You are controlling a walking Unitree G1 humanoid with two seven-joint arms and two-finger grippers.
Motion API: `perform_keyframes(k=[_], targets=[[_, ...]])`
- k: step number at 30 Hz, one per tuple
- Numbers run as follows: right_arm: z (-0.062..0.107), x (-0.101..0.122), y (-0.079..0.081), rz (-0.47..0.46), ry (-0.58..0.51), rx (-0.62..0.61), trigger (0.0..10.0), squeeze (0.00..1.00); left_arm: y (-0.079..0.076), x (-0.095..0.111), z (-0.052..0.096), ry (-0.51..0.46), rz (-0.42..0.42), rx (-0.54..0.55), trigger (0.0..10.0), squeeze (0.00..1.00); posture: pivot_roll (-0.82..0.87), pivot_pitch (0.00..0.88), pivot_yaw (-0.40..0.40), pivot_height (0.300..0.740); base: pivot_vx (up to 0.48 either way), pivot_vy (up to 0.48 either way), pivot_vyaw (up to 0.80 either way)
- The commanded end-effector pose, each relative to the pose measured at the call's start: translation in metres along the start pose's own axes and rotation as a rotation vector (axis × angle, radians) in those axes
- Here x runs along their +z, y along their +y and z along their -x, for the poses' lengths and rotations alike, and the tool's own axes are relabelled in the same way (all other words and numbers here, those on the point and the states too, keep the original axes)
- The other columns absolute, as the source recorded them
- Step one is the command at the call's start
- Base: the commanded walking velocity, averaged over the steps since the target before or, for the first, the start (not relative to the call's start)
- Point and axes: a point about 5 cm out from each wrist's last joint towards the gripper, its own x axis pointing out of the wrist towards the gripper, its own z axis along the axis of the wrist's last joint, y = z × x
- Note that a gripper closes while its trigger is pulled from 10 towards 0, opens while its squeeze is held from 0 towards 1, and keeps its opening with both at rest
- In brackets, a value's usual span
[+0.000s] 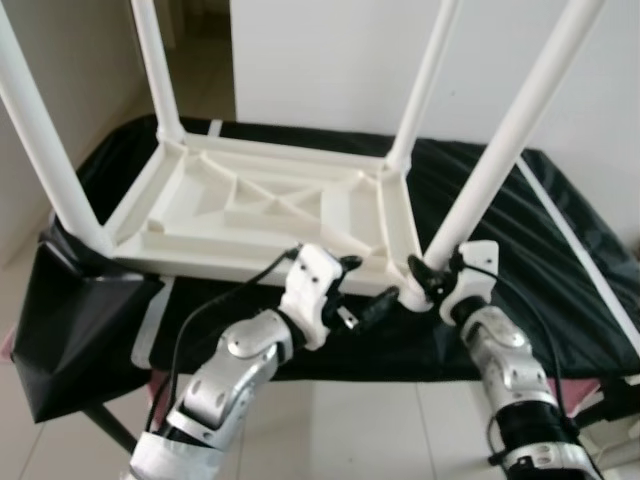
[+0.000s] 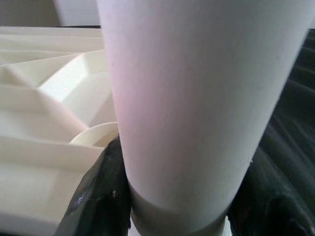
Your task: Building children table
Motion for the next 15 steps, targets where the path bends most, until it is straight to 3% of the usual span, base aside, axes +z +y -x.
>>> perform_keyframes(k=[1,8,11,15], targets=[[0.005,-0.007,-0.01,-0.033,0.03,-0.127,10.0,0.0,-0.005,0.0,-0.001,0.001,0.007,-0.064,10.0,0.0,0.0,0.023,-0.075,0.74,0.0,0.0,0.0],[0.009,-0.009,0.007,-0.041,0.019,-0.287,10.0,0.0,-0.004,0.001,-0.001,-0.003,0.007,-0.058,10.0,0.0,0.01,0.034,-0.081,0.74,0.0,0.0,0.0],[0.009,-0.011,0.022,-0.063,0.037,-0.261,10.0,0.0,-0.004,0.001,-0.001,-0.001,0.01,-0.057,10.0,0.0,0.01,0.037,-0.075,0.74,0.0,0.0,0.0],[0.009,-0.011,0.031,-0.058,0.043,-0.23,10.0,0.0,-0.005,0.001,-0.001,0.002,0.007,-0.059,10.0,0.0,0.01,0.04,-0.077,0.74,0.0,0.0,0.0]])
